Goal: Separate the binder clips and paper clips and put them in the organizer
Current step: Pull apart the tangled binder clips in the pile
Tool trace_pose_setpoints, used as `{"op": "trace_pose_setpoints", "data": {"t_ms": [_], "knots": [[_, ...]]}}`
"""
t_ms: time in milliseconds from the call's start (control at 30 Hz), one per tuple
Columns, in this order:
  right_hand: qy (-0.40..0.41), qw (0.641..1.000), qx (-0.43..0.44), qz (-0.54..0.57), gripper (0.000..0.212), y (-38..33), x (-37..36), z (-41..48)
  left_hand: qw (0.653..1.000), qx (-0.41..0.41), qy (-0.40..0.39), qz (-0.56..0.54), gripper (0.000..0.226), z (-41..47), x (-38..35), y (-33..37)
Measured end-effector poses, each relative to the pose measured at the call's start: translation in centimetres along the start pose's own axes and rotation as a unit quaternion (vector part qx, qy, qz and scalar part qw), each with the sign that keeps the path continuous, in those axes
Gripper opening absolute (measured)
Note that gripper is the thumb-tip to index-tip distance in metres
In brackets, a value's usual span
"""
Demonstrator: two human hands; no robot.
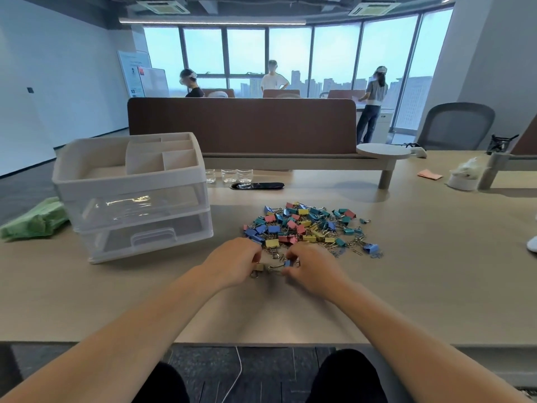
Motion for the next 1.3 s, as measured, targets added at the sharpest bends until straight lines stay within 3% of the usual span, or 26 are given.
{"op": "trace_pose_setpoints", "data": {"t_ms": [233, 367, 533, 700, 933, 1033, 1300], "knots": [[0.001, 0.997, 0.032, -0.064, 0.036, -3.0, -1.2, 1.0, 0.998, 0.030, -0.013, 0.052, 0.012, -0.5, 0.5, -2.6], [-0.009, 0.998, 0.027, -0.060, 0.042, -4.3, -2.2, 2.4, 0.997, 0.070, -0.028, 0.024, 0.030, -0.6, 1.1, -4.1], [-0.035, 0.998, 0.046, -0.024, 0.039, -5.6, -3.1, 4.3, 0.997, 0.077, -0.007, 0.002, 0.031, 0.1, 1.8, -5.8], [0.066, 0.993, 0.050, -0.082, 0.022, -3.2, -0.8, 6.3, 0.996, 0.080, -0.018, -0.020, 0.021, 1.9, 1.7, -5.9], [-0.014, 0.960, 0.113, -0.255, 0.028, -2.1, -1.4, 9.5, 0.996, 0.075, -0.051, -0.017, 0.031, 5.6, 0.3, -4.2], [-0.038, 0.960, 0.111, -0.255, 0.019, -2.1, -1.7, 10.1, 0.996, 0.073, -0.054, 0.004, 0.037, 6.6, -0.6, -3.6], [-0.043, 0.970, 0.095, -0.221, 0.013, -1.2, -1.8, 10.5, 0.997, 0.077, -0.015, -0.006, 0.024, 6.9, -1.5, -3.6]]}}
Point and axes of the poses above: each hand's wrist, its own z-axis towards the middle knuckle, its own x-axis out of the back of the hand, y = z × x, the point moved 4 cm from there along z, towards the middle knuckle, and after that the axes turned 2 degrees about -z, right-handed, at the moved point
